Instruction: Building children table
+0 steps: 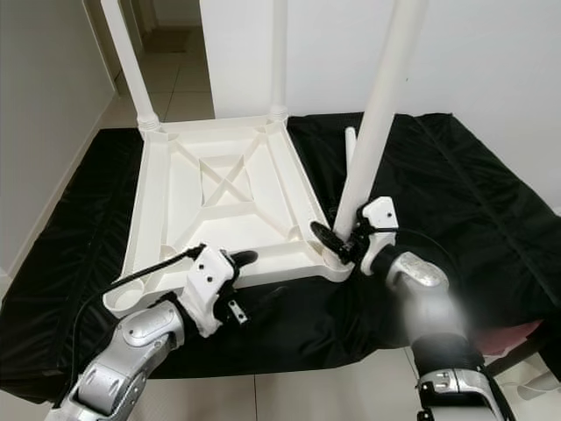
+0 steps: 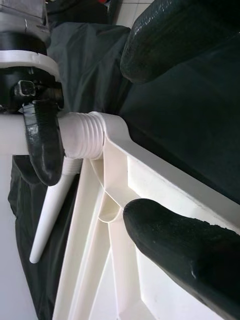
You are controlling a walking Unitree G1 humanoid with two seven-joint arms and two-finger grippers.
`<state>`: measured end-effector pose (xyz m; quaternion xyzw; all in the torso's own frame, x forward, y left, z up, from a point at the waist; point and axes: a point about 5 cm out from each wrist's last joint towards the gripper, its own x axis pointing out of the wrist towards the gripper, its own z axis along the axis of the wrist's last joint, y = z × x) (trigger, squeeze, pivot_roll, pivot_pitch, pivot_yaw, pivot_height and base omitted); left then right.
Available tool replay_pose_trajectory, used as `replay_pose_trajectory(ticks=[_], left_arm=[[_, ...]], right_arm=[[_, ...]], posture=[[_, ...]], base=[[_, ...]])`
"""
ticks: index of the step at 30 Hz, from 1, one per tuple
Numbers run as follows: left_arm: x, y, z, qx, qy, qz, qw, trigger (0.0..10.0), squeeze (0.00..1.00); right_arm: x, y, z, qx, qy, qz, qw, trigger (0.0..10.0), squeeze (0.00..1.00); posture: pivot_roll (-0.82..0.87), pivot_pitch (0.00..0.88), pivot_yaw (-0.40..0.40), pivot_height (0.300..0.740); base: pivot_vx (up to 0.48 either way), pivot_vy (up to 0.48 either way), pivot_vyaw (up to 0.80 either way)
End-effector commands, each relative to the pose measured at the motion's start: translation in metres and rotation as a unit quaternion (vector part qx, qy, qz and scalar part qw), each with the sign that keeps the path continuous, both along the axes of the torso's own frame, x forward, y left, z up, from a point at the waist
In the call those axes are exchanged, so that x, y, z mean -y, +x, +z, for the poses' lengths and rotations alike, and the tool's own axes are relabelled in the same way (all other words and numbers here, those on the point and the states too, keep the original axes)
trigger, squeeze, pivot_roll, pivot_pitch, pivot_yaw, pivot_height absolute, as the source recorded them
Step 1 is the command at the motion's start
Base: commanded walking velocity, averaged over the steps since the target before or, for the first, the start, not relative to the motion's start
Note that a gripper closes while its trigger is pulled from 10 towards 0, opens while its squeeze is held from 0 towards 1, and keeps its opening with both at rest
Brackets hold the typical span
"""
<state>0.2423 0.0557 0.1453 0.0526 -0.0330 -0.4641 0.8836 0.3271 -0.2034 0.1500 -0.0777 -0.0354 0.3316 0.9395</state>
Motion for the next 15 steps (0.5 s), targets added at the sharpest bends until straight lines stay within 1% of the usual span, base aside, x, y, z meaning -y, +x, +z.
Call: replay_pose_trajectory(ticks=[1,6,7,9,10,15], left_arm=[[-0.002,0.004,-0.003,-0.003,0.008,0.022,1.0,10.0,0.0],[-0.003,0.004,-0.003,-0.002,0.009,0.022,1.0,10.0,0.0],[-0.003,0.004,-0.003,0.0,0.011,0.022,1.0,10.0,0.0],[-0.003,0.003,-0.003,0.0,0.011,0.022,1.0,10.0,0.0],[-0.003,0.003,-0.003,0.0,0.011,0.022,1.0,10.0,0.0],[-0.001,0.003,-0.003,0.0,0.011,0.02,1.0,10.0,0.0]], right_arm=[[0.0,0.003,0.001,0.005,-0.016,0.001,1.0,0.0,0.0],[0.002,0.003,-0.001,0.001,-0.017,-0.003,1.0,0.0,0.0],[0.006,0.001,-0.008,-0.021,-0.001,-0.013,1.0,10.0,0.0],[0.007,0.0,-0.01,-0.028,0.005,-0.015,0.999,10.0,0.0],[0.007,-0.001,-0.012,-0.036,0.018,-0.021,0.999,10.0,0.0],[0.006,0.001,-0.015,-0.051,0.03,-0.034,0.998,10.0,0.0]], posture=[[-0.06,0.0,0.041,0.74],[-0.06,0.0,0.037,0.74],[-0.06,0.0,0.031,0.74],[-0.06,0.0,0.031,0.74],[-0.06,0.0,0.03,0.74],[-0.06,0.0,0.03,0.74]], base=[[0.0,0.0,0.0],[0.0,0.0,0.0],[0.0,0.0,0.0],[0.0,0.0,0.0],[0.0,0.0,0.0],[0.0,0.0,0.0]])
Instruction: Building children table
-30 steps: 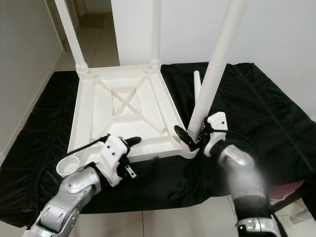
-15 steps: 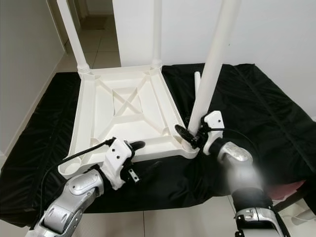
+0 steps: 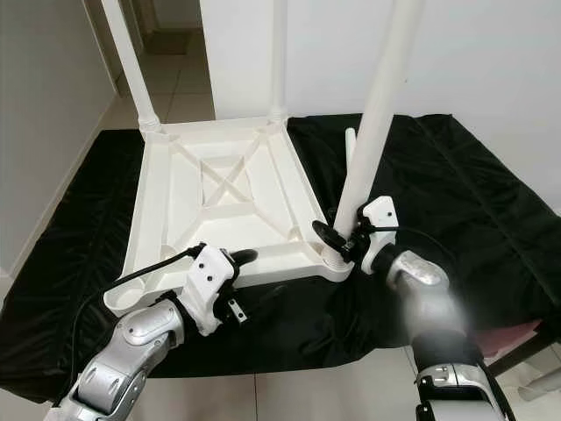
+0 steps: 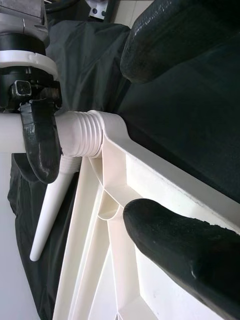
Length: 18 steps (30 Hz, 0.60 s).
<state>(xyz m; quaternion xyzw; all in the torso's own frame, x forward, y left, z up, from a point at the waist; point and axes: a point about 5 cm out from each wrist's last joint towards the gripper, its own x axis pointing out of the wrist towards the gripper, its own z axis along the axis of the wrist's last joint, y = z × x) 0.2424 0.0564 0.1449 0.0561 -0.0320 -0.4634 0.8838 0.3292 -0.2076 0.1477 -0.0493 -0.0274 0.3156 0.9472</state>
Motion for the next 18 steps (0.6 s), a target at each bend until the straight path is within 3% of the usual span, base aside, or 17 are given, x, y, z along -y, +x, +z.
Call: replay_pose_trajectory(ticks=[1,15,18], left_arm=[[-0.001,0.002,-0.003,0.0,0.007,0.019,1.0,10.0,0.0],[0.0,0.001,-0.005,-0.001,0.011,0.013,1.0,10.0,0.0],[-0.001,0.001,-0.005,-0.001,0.012,0.014,1.0,10.0,0.0]], right_arm=[[0.002,-0.001,-0.013,-0.035,0.005,-0.016,0.999,10.0,0.0],[-0.005,0.004,-0.011,-0.023,0.023,-0.057,0.998,10.0,0.0],[-0.012,0.004,-0.01,-0.016,0.038,-0.093,0.995,10.0,0.0]], posture=[[-0.06,0.0,0.03,0.74],[-0.06,0.0,0.021,0.74],[-0.06,0.0,0.017,0.74]], base=[[0.0,0.0,0.0],[0.0,0.0,0.0],[0.0,0.0,0.0]])
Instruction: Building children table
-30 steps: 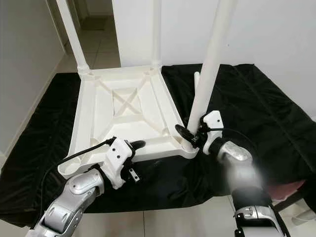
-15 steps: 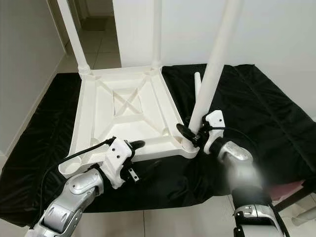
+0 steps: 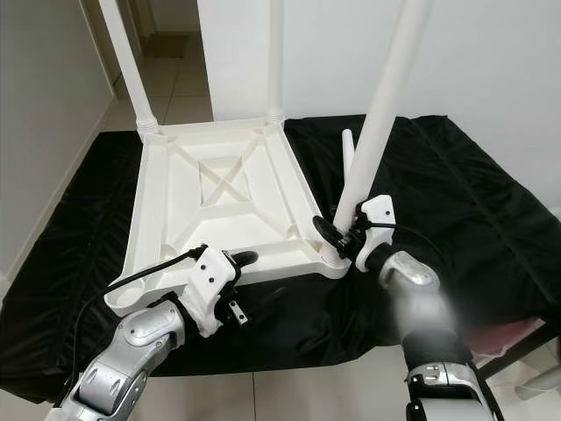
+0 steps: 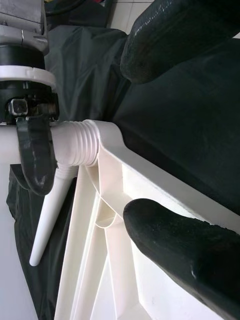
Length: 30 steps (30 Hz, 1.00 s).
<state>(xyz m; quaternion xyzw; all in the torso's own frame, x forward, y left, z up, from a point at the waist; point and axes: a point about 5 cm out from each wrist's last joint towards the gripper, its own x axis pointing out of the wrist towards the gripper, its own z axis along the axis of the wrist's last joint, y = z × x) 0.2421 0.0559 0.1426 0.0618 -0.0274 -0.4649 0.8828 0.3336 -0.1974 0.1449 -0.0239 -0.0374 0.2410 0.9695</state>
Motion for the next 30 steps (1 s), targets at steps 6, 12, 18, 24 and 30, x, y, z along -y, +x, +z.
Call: replay_pose_trajectory(ticks=[6,12,18,24,30], left_arm=[[-0.002,0.001,-0.003,0.001,0.005,0.017,1.0,10.0,0.0],[-0.004,0.002,-0.004,0.003,0.008,0.014,1.0,10.0,0.0],[-0.003,0.003,-0.003,0.006,0.011,0.009,1.0,10.0,0.0],[-0.003,0.003,-0.003,0.007,0.011,0.009,1.0,10.0,0.0],[-0.003,0.003,-0.003,0.008,0.013,0.007,1.0,10.0,0.0]], right_arm=[[-0.02,-0.007,-0.008,-0.014,0.029,-0.049,0.998,10.0,0.0],[-0.042,-0.02,-0.01,-0.019,0.082,-0.166,0.983,10.0,0.0],[-0.069,-0.037,-0.013,-0.029,0.115,-0.258,0.959,10.0,0.0],[-0.072,-0.039,-0.013,-0.029,0.118,-0.263,0.957,10.0,0.0],[-0.076,-0.042,-0.011,-0.021,0.11,-0.263,0.958,10.0,0.0]], posture=[[-0.06,0.0,0.017,0.74],[-0.07,0.0,0.019,0.74],[-0.06,0.0,0.021,0.74],[-0.06,0.0,0.022,0.74],[-0.06,0.0,0.027,0.74]], base=[[0.0,0.0,0.0],[0.0,0.0,0.0],[0.0,0.0,0.0],[0.0,0.0,0.0],[0.0,0.0,0.0]])
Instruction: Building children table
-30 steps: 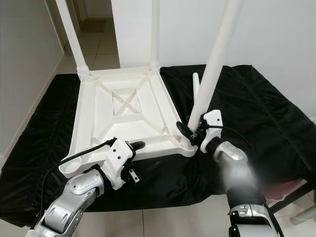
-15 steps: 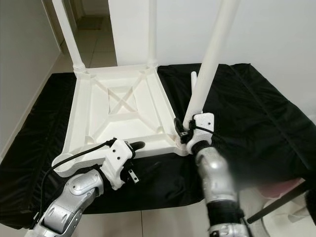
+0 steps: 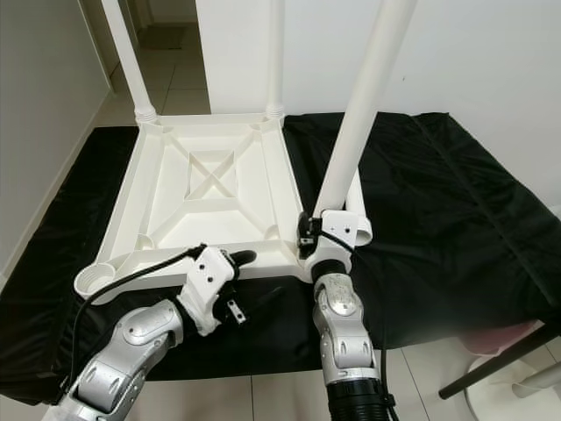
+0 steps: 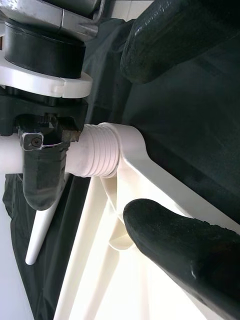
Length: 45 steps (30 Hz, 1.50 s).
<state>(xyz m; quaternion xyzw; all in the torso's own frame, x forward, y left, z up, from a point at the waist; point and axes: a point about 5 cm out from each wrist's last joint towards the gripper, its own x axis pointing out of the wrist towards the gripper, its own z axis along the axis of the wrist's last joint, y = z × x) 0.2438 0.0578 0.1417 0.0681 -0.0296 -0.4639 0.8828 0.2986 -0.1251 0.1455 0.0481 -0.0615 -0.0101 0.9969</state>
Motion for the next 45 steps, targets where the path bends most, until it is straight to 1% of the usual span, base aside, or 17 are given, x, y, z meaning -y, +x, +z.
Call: replay_pose_trajectory(ticks=[1,2,3,13,14,15,19,21,26,27,29,31,35,36,40,41,45], left_arm=[[-0.001,0.001,-0.002,0.003,0.008,0.006,1.0,10.0,0.0],[-0.001,0.001,-0.002,0.003,0.008,0.006,1.0,10.0,0.0],[-0.001,0.002,-0.002,0.004,0.009,0.005,1.0,10.0,0.0],[0.001,0.003,-0.001,0.007,0.008,0.004,1.0,10.0,0.0],[0.001,0.003,-0.001,0.007,0.007,0.004,1.0,10.0,0.0],[0.001,0.003,-0.001,0.007,0.007,0.004,1.0,10.0,0.0],[0.003,0.002,-0.001,0.006,0.005,0.005,1.0,10.0,0.0],[0.003,0.002,-0.001,0.006,0.005,0.005,1.0,10.0,0.0],[0.005,0.002,0.001,0.006,0.002,0.006,1.0,10.0,0.0],[0.005,0.003,0.001,0.006,0.001,0.008,1.0,10.0,0.0],[0.005,0.003,0.001,0.006,0.001,0.008,1.0,10.0,0.0],[0.004,0.003,0.002,0.006,-0.002,0.011,1.0,10.0,0.0],[0.005,0.004,0.003,0.006,-0.004,0.013,1.0,10.0,0.0],[0.005,0.005,0.004,0.007,-0.004,0.014,1.0,10.0,0.0],[0.005,0.006,0.005,0.008,-0.004,0.016,1.0,10.0,0.0],[0.005,0.007,0.005,0.008,-0.005,0.017,1.0,10.0,0.0],[0.005,0.007,0.005,0.008,-0.005,0.017,1.0,10.0,0.0]], right_arm=[[-0.004,-0.007,-0.011,-0.026,0.033,-0.014,0.999,10.0,0.0],[-0.004,-0.007,-0.011,-0.026,0.033,-0.014,0.999,10.0,0.0],[-0.005,-0.007,-0.008,-0.016,0.035,-0.001,0.999,10.0,1.0],[0.003,-0.008,0.005,0.024,0.026,0.04,0.999,10.0,1.0],[0.007,-0.008,0.007,0.025,0.026,0.057,0.998,10.0,0.0],[0.007,-0.008,0.007,0.025,0.026,0.057,0.998,10.0,0.0],[0.019,-0.006,0.009,0.029,0.005,0.131,0.991,10.0,0.0],[0.019,-0.006,0.009,0.029,0.005,0.131,0.991,10.0,0.0],[0.029,-0.003,0.008,0.024,-0.032,0.187,0.981,10.0,0.0],[0.032,-0.001,0.005,0.019,-0.052,0.224,0.973,10.0,0.0],[0.032,-0.001,0.005,0.019,-0.052,0.224,0.973,10.0,0.0],[0.038,0.005,0.001,0.003,-0.082,0.287,0.954,10.0,0.0],[0.041,0.008,0.001,-0.003,-0.092,0.306,0.948,10.0,0.0],[0.042,0.012,0.001,-0.008,-0.102,0.32,0.942,8.6,0.0],[0.044,0.015,0.001,-0.01,-0.115,0.334,0.935,8.6,0.0],[0.044,0.018,0.0,-0.015,-0.119,0.345,0.931,3.8,0.0],[0.044,0.018,0.0,-0.015,-0.119,0.345,0.931,3.8,0.0]], posture=[[-0.06,0.0,0.027,0.74],[-0.06,0.0,0.027,0.74],[-0.06,0.0,0.027,0.74],[-0.06,0.0,0.025,0.74],[-0.07,0.0,0.024,0.74],[-0.07,0.0,0.024,0.74],[-0.07,0.0,0.023,0.74],[-0.07,0.0,0.023,0.74],[-0.06,0.0,0.022,0.74],[-0.06,0.0,0.023,0.74],[-0.06,0.0,0.023,0.74],[-0.06,0.0,0.029,0.74],[-0.06,0.0,0.031,0.74],[-0.06,0.003,0.034,0.74],[-0.06,0.006,0.034,0.74],[-0.05,0.011,0.036,0.74],[-0.05,0.011,0.036,0.74]], base=[[0.0,0.0,0.0],[0.0,0.0,0.0],[0.0,0.0,0.0],[0.0,0.0,0.0],[0.0,0.0,0.0],[0.0,0.0,0.0],[0.0,0.0,0.0],[0.0,0.0,0.0],[0.0,0.0,0.0],[0.0,0.0,0.0],[0.0,0.0,0.0],[0.0,0.0,0.0],[0.0,0.0,0.0],[0.0,0.0,0.0],[0.0,0.0,0.0],[0.0,0.0,0.0],[0.0,0.0,0.0]])
